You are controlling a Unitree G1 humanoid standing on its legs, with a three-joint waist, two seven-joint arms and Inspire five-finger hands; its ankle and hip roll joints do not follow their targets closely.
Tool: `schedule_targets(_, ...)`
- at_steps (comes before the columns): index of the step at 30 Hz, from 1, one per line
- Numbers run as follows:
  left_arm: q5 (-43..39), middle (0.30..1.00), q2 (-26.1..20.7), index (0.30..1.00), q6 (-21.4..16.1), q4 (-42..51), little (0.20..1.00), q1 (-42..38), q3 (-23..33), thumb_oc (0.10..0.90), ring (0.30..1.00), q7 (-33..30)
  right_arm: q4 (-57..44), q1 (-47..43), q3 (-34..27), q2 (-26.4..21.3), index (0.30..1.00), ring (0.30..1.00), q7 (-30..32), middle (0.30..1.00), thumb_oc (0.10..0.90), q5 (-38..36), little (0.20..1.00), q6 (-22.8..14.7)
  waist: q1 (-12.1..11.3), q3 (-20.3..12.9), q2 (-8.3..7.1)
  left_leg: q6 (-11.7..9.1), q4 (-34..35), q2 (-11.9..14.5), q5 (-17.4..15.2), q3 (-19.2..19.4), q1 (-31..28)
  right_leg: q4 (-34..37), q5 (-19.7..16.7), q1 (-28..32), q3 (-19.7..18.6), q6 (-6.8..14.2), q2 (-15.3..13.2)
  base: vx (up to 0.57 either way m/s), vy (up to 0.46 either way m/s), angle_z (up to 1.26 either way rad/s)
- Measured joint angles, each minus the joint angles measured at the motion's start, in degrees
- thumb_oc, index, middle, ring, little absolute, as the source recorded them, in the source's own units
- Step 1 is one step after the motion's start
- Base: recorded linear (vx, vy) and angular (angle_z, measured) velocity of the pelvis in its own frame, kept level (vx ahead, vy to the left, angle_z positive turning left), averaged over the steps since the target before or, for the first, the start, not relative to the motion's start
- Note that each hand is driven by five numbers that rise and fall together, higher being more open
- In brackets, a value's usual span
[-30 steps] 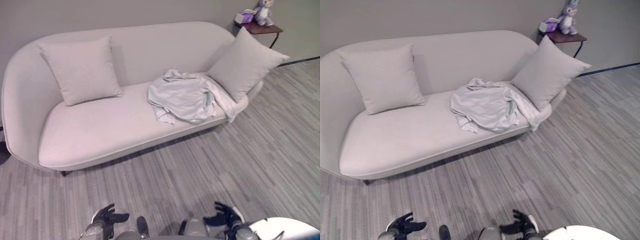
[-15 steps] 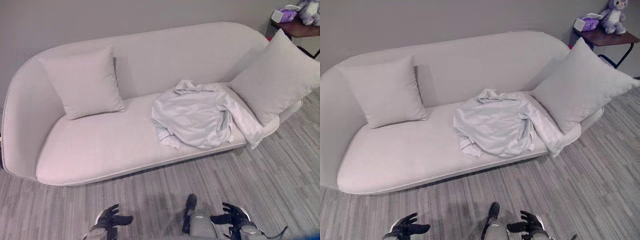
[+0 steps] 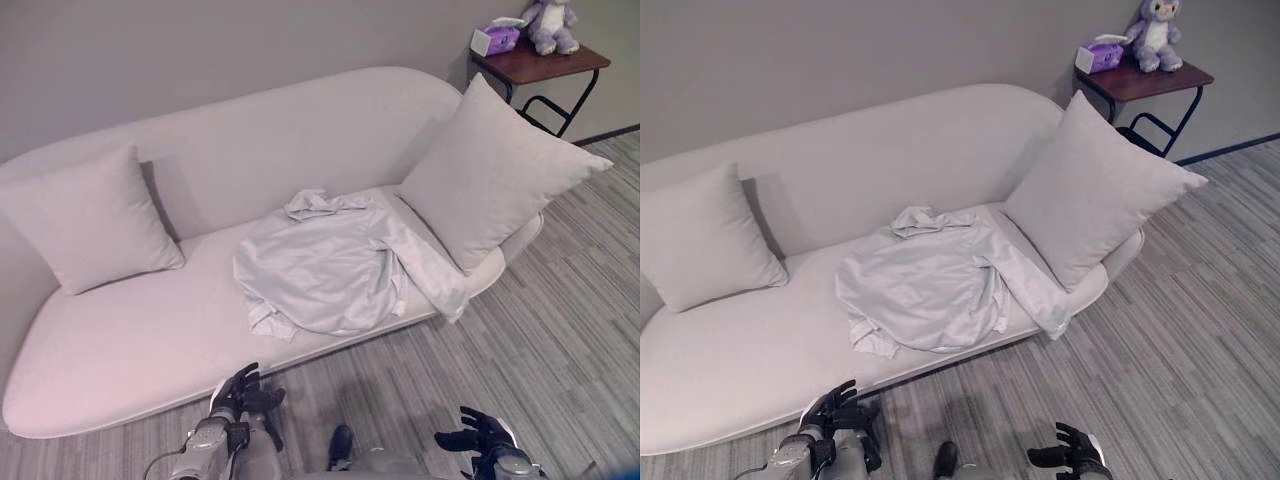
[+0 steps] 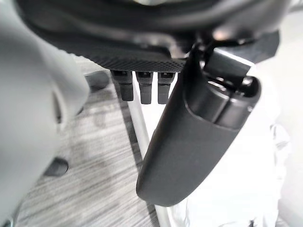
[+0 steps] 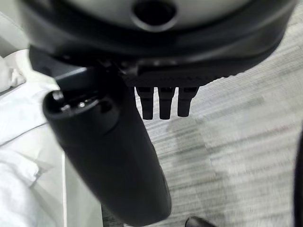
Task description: Hang the clothes on the sofa on the clothes rack.
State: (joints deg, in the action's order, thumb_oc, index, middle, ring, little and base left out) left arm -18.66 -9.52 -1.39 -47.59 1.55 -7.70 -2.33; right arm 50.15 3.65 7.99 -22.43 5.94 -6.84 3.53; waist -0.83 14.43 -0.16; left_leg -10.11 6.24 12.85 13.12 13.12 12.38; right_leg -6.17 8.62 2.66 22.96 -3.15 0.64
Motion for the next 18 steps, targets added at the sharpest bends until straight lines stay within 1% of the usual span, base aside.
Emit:
schedule_targets(1,0.0,0.900,0.1,0.900,-0.2,0.4,0.900,0.5,0.7,0.800,0.900,-0.2,-1.6,0.4,0.7,-1.0,0.900,0.900,-0.1,0.900,0.800,0.2,0.900,-0.1,-0.6,0.1,-0.31,-0.5,-0.1,-0.1,0.2,-0.9,0.0,0.7,-0.7,0.9,0.0,-2.2,0.2,0.39,0.087,-0.49)
schedule_targets(2,0.0,0.900,-0.1,0.900,0.4,0.5,0.900,0.6,0.8,0.800,0.900,-0.2,-2.0,0.3,0.4,-1.4,0.900,0.900,0.0,0.900,0.800,1.8,0.900,0.1,0.6,0.0,0.14,-0.2,-0.1,0.2,0.5,2.6,0.0,3.3,-1.6,3.6,0.4,-3.2,1.9,0.39,0.118,-0.22)
schedule_targets(3,-0.1,0.900,-1.4,0.900,0.3,1.1,0.900,1.3,1.5,0.800,0.900,-0.1,-4.5,0.5,1.0,-1.4,0.900,0.900,0.1,0.900,0.800,3.4,0.900,0.3,0.4,-0.8,-0.79,1.3,-0.3,-1.0,-0.4,9.4,-0.8,5.2,-0.8,5.1,-0.3,-0.8,3.1,0.42,0.186,-0.12)
schedule_targets(4,-0.4,0.900,-2.2,0.900,0.3,0.9,0.900,1.2,1.7,0.800,0.900,-0.2,-5.5,0.1,1.8,-1.3,0.900,0.900,0.1,0.900,0.800,4.3,0.900,-0.1,0.3,-0.9,-1.89,2.1,-0.3,-3.1,0.0,10.9,-0.9,5.5,0.0,5.5,-0.7,2.7,3.0,0.34,0.164,-0.29)
schedule_targets(5,-1.1,0.900,-2.3,0.900,0.5,0.8,0.900,0.7,1.8,0.800,0.900,-0.6,-5.6,-0.4,1.6,-1.2,0.900,0.900,-0.1,0.900,0.800,4.5,0.900,-0.7,1.0,-0.8,-1.00,4.0,-0.3,-4.4,0.3,10.3,-1.1,2.8,0.6,4.9,-0.5,11.7,3.3,0.46,0.245,-0.57)
schedule_targets(6,-1.5,0.900,-1.2,0.900,0.2,1.5,0.900,2.1,2.8,0.800,0.900,-1.0,-5.6,-1.7,1.4,-2.1,0.900,0.900,-0.6,0.900,0.800,4.9,0.900,-0.6,-0.1,-0.6,2.83,10.1,-0.3,-1.0,-0.9,9.9,-3.2,-6.9,3.0,0.6,-3.5,7.9,5.3,0.31,0.191,-1.12)
schedule_targets(7,-1.5,0.900,-1.8,0.900,0.2,1.7,0.900,4.4,3.9,0.800,0.900,-0.9,-6.3,-1.9,2.1,-2.1,0.900,0.900,-0.7,0.900,0.800,5.1,0.900,-0.8,-1.4,-3.4,-0.28,10.7,-0.6,-2.0,-2.5,12.1,-4.0,-5.2,5.9,-0.9,-4.9,2.4,1.0,0.37,0.269,-1.00)
schedule_targets(8,-1.5,0.900,-2.9,0.900,1.6,0.7,0.900,3.0,4.3,0.800,0.900,-0.9,-3.1,-2.4,1.9,-0.3,0.900,0.900,-0.4,0.900,0.800,6.5,0.900,0.6,-0.5,-2.9,-4.11,12.6,-4.4,-6.5,-5.4,17.6,-7.7,-4.0,4.9,4.5,-3.4,2.9,-1.3,0.25,0.365,-0.66)
schedule_targets(9,-1.5,0.900,-3.0,0.900,1.3,1.2,0.900,3.0,4.7,0.800,0.900,-1.0,-2.9,-2.3,2.9,-0.4,0.900,0.900,-0.7,0.900,0.800,6.5,0.900,0.8,-1.3,-2.8,-4.71,14.0,-6.7,-8.3,-6.8,19.3,-8.5,-7.0,4.8,4.0,-2.9,3.9,-2.1,0.19,0.342,0.17)
schedule_targets(10,-1.6,0.900,-3.4,0.900,1.2,1.2,0.900,1.1,5.5,0.800,0.900,-1.1,-4.6,0.3,2.7,0.4,0.900,0.900,-0.7,0.900,0.800,6.6,0.900,0.1,-1.6,-2.1,-5.28,18.5,-7.5,-11.4,-11.4,21.1,-11.2,-29.9,6.0,-3.7,-1.8,7.0,-5.7,0.19,0.316,0.58)
schedule_targets(11,-1.8,0.900,-3.9,0.900,1.4,2.6,0.900,-0.9,4.9,0.800,0.900,-1.3,-7.2,3.0,2.7,0.4,0.900,0.900,-0.8,0.900,0.800,6.6,0.900,0.0,0.1,-1.4,-7.08,20.1,-8.4,-13.4,-13.4,15.9,-11.4,-53.8,-6.3,-14.6,-2.0,8.1,-14.9,0.15,0.086,1.84)
schedule_targets(12,-2.0,0.900,-5.2,0.900,1.1,4.9,0.900,-2.0,2.9,0.800,0.900,-1.6,-10.1,5.5,3.5,0.6,0.900,0.900,-1.0,0.900,0.800,6.6,0.900,0.0,2.7,-0.7,-6.00,18.6,-7.5,-14.6,-13.6,10.8,-12.6,-62.9,-10.2,-24.7,-7.1,7.8,-19.1,0.32,-0.109,2.03)
schedule_targets(13,-1.9,0.900,-5.6,0.900,0.2,6.6,0.900,-3.1,3.0,0.800,0.900,-2.4,-10.1,4.4,4.2,0.6,0.900,0.900,-1.7,0.900,0.800,6.6,0.900,0.0,2.4,0.2,-4.91,16.7,-5.2,-14.4,-13.0,10.0,-15.0,-50.2,-8.2,-30.4,-15.9,9.2,-19.7,0.25,-0.165,1.75)
schedule_targets(14,-1.9,0.900,-7.8,0.900,-0.8,9.3,0.900,-4.1,3.8,0.800,0.900,-3.3,-9.2,2.6,3.6,-2.3,0.900,0.900,-1.8,0.900,0.800,8.6,0.900,1.0,-0.2,0.4,-3.69,11.8,-2.3,-13.5,-13.4,9.0,-17.9,6.1,-10.5,-17.0,-0.3,11.7,-23.6,0.34,-0.361,0.56)
schedule_targets(15,-2.0,0.900,-9.0,0.900,-0.8,8.7,0.900,-3.9,4.4,0.800,0.900,-3.8,-9.4,1.7,2.4,-2.1,0.900,0.900,-1.8,0.900,0.800,8.6,0.900,0.8,-0.3,0.7,-4.10,10.3,-2.7,-12.9,-14.4,8.9,-19.3,12.3,-13.6,-13.5,1.8,11.0,-22.1,0.24,-0.310,0.84)
schedule_targets(16,-1.6,0.900,-8.5,0.900,-0.7,8.0,0.900,-1.8,6.0,0.800,0.900,-3.6,-7.8,1.8,2.7,-1.3,0.900,0.900,-1.6,0.900,0.800,8.6,0.900,0.0,1.1,0.5,-4.52,6.5,-2.2,-10.4,-14.5,6.1,-24.5,12.0,-22.4,-5.1,-3.8,10.7,-18.1,0.33,-0.404,0.66)
schedule_targets(17,-1.5,0.900,-6.3,0.900,-1.4,8.4,0.900,-1.5,5.4,0.800,0.900,-3.6,-7.4,2.3,2.7,-1.6,0.900,0.900,-1.5,0.900,0.800,8.7,0.900,0.4,-0.8,-1.1,-2.85,4.7,-2.9,-6.7,-13.2,6.4,-24.6,12.4,-19.4,-3.7,-6.3,11.2,-13.5,0.21,-0.235,0.85)
schedule_targets(18,-1.5,0.900,-4.5,0.900,-1.7,8.5,0.900,-1.8,4.3,0.800,0.900,-3.2,-9.7,1.8,2.8,-2.4,0.900,0.900,-1.6,0.900,0.800,8.8,0.900,0.4,-1.8,-0.9,-3.11,4.1,-8.5,-4.2,-12.9,6.3,-21.3,12.0,-18.9,-3.8,-7.2,8.3,-11.6,0.18,-0.214,0.24)
